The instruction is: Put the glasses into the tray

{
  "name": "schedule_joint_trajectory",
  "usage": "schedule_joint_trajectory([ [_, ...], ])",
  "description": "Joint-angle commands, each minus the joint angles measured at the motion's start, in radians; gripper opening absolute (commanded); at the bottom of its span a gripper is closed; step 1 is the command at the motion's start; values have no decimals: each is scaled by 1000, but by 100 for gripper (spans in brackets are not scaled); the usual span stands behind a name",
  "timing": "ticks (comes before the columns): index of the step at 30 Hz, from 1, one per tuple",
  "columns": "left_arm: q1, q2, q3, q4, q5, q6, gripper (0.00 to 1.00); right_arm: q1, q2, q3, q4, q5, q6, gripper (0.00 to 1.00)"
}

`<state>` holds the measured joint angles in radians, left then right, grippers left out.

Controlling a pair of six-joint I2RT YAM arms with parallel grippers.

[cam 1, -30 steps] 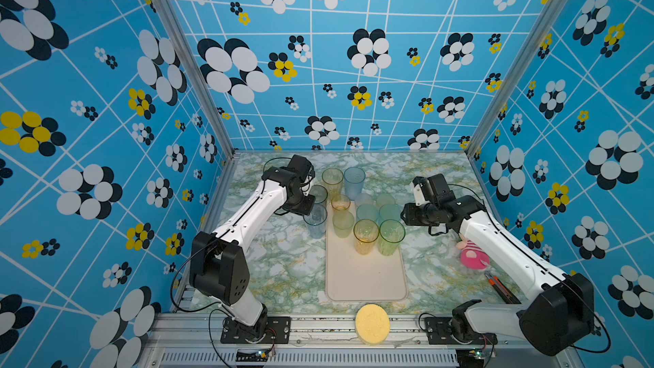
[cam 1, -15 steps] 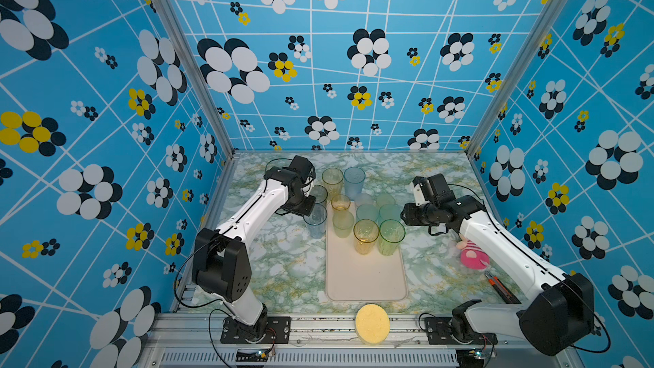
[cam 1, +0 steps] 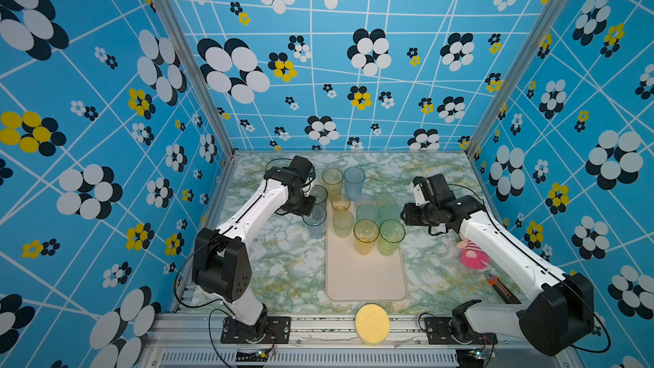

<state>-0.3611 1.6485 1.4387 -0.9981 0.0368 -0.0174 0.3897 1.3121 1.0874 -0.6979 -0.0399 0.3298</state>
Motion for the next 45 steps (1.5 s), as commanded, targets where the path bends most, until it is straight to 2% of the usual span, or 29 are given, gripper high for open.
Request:
schedule_joint_trajectory([
  [1,7,2,6,-51,-10,-3,6,5,-1,-16,15,-10,3,45],
  [10,-9,-52,41,-108,-35,-4,6,4,-7,-18,17,-11,5,45],
  [20,-76,-120,78,-191,-74,-9,5,5,-9,-15,20,-17,5,45],
  [32,-177,-189,39,-223,-17,-43,6,4,-30,-21,16,-21,9,45],
  [45,-292,-117,49,-165,10,-70,5,6,-41,-32,14,-15,14,45],
])
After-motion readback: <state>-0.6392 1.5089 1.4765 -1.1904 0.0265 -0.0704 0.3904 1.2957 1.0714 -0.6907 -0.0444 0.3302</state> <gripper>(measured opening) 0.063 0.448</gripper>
